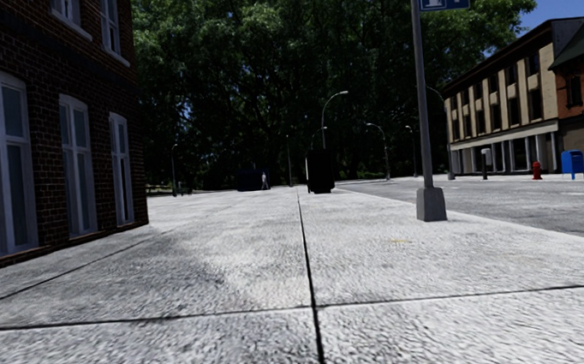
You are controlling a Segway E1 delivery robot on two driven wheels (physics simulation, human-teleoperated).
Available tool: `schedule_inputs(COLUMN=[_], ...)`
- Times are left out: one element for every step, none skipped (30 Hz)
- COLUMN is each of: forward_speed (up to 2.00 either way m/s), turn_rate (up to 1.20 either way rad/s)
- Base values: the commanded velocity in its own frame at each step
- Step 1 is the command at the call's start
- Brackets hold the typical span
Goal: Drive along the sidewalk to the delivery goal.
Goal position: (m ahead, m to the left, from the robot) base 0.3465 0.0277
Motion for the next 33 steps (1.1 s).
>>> schedule_inputs(forward_speed=[0.97,0.97,0.92,0.75,0.75,0.00,0.00,0.00,0.00,0.00,0.00,0.00,0.00,0.00,0.00,0.00,0.00,0.00,0.00,0.00,0.00,0.00,0.00,0.00,0.00,0.00,0.00,0.00,0.00,0.00,0.00,0.00,0.00], turn_rate=[0.00,0.00,0.00,0.00,0.00,0.00,0.00,0.00,0.00,0.00,0.00,0.00,0.00,0.00,0.00,0.00,0.00,0.00,0.00,0.00,0.00,0.00,0.00,0.00,0.00,0.00,0.00,0.00,0.00,0.00,0.00,0.00,0.00])
